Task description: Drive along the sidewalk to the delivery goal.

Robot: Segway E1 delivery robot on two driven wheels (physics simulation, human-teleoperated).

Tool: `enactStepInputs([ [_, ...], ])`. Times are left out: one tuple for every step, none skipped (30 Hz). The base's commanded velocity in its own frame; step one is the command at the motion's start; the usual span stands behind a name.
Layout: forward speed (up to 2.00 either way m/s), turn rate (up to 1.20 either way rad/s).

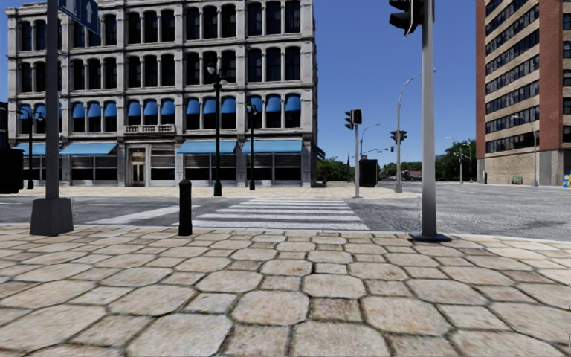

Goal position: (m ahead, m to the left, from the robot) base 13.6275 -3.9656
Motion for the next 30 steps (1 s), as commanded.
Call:
enactStepInputs([
  [2.00,0.29],
  [2.00,0.37],
  [2.00,0.37],
  [2.00,0.38],
  [2.00,0.31],
  [2.00,0.05],
  [2.00,0.00],
  [2.00,0.00],
  [2.00,0.00],
  [2.00,0.00],
  [2.00,0.00],
  [2.00,0.00],
  [2.00,0.00],
  [2.00,0.00],
  [2.00,0.00],
  [2.00,0.00],
  [2.00,0.00],
  [2.00,0.00],
  [2.00,0.00],
  [2.00,0.00],
  [2.00,0.00],
  [2.00,0.00],
  [2.00,0.00],
  [2.00,0.00],
  [2.00,0.00],
  [2.00,0.00],
  [2.00,0.00],
  [2.00,0.00],
  [2.00,0.00],
  [2.00,0.00],
])
